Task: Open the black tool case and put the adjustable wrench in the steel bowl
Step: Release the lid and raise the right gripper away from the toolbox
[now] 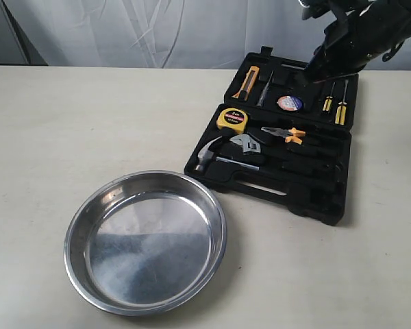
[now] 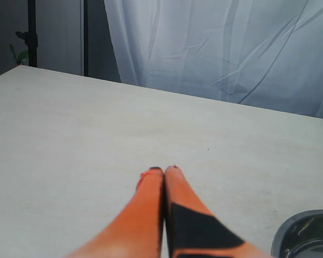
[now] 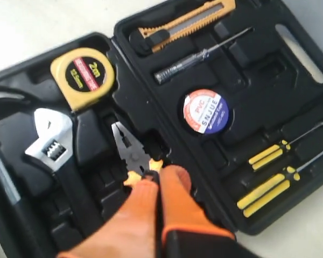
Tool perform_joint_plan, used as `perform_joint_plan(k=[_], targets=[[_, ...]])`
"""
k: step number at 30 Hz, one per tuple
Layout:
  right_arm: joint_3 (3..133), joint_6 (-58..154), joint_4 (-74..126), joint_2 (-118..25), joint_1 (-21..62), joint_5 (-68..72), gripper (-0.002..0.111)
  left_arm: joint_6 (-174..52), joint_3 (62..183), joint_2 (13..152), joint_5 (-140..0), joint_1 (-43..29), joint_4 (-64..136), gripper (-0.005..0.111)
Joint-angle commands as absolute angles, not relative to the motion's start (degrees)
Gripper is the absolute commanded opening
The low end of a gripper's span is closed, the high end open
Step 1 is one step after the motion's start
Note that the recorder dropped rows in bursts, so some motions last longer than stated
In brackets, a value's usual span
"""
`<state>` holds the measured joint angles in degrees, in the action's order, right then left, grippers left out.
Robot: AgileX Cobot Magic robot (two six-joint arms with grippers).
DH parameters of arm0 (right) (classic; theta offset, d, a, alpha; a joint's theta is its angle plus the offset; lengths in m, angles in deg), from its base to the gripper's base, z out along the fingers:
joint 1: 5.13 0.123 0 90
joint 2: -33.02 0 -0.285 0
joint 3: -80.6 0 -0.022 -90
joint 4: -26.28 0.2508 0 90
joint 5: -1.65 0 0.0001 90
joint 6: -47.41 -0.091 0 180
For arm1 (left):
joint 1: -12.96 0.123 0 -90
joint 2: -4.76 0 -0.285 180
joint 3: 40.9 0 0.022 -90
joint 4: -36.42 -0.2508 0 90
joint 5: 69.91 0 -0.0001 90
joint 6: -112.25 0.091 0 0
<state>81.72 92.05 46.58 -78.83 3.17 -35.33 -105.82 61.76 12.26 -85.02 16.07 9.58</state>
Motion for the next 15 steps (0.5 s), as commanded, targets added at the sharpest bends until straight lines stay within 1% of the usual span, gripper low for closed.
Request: perform_joint_plan(k=[1, 7, 12, 15], targets=[[82.0, 85.9, 40.0, -81.3, 3.0, -40.1, -0.001, -106.1, 61.9, 12.5, -84.7, 15.7, 9.3, 0.000], [82.0, 84.8, 42.5, -84.4, 4.2, -53.9, -0.001, -106.1, 61.9, 12.5, -84.7, 15.7, 9.3, 0.000], [84.1, 88.0, 48.1, -86.0, 10.1, -61.3, -0.001, -106.1, 61.9, 12.5, -84.7, 15.7, 9.3, 0.000], [86.0, 91.8, 49.9, -87.1, 14.8, -59.9, -0.001, -106.1, 61.9, 12.5, -84.7, 15.7, 9.3, 0.000]])
